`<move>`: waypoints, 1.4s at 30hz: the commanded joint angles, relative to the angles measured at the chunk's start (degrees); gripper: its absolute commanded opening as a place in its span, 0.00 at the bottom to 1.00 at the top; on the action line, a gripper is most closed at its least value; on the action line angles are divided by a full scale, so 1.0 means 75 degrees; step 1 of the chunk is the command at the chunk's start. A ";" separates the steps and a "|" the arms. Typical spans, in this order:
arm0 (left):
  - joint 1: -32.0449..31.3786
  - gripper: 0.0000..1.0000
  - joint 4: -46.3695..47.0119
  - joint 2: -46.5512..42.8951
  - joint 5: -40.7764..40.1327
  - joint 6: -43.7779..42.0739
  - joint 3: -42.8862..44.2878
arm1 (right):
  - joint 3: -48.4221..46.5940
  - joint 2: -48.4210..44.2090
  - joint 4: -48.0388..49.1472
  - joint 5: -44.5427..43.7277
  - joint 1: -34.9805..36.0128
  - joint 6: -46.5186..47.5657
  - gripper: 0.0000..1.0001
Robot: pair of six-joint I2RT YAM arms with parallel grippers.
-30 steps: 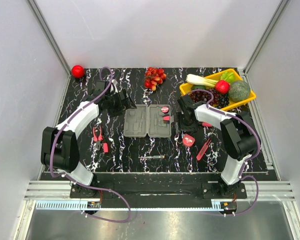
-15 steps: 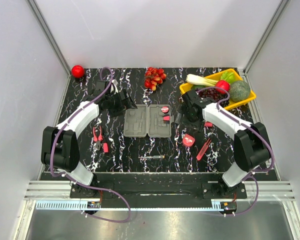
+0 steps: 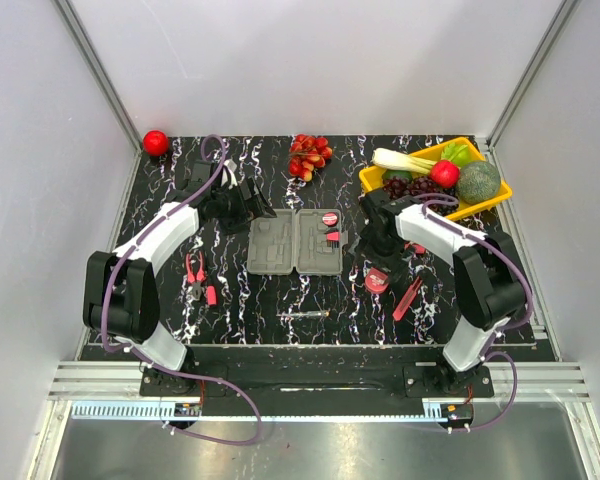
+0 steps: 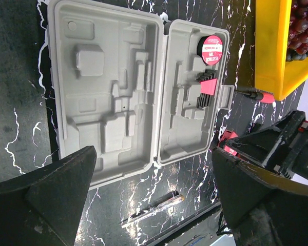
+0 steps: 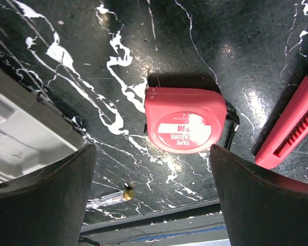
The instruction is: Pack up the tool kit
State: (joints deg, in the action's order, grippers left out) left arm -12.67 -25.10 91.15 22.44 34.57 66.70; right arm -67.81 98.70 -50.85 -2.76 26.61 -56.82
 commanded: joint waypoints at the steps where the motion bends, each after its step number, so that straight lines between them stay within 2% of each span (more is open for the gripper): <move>1: 0.0048 0.99 0.0335 -0.0013 0.0184 0.0067 -0.0069 | 0.0018 0.0246 -0.0193 0.0017 0.0014 -0.0417 0.96; 17: 0.0048 0.99 0.0359 0.0092 0.0196 0.0067 -0.0045 | 0.0334 0.0610 -0.0146 -0.0229 0.0014 -0.0510 0.98; 30: 0.0048 0.99 0.0359 0.0139 0.0208 0.0079 -0.0045 | -0.0415 -0.0023 -0.0415 -0.0745 0.0014 -0.0124 0.97; 42: 0.0048 0.99 0.0359 0.0092 0.0208 0.0079 -0.0069 | 0.0428 0.0047 0.0252 -0.0522 0.0014 -0.0463 0.97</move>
State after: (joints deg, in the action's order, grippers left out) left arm -12.67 -24.34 92.09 22.79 34.63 66.57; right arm -66.02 100.77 -51.35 -6.13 26.61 -58.46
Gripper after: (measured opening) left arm 0.988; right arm 0.971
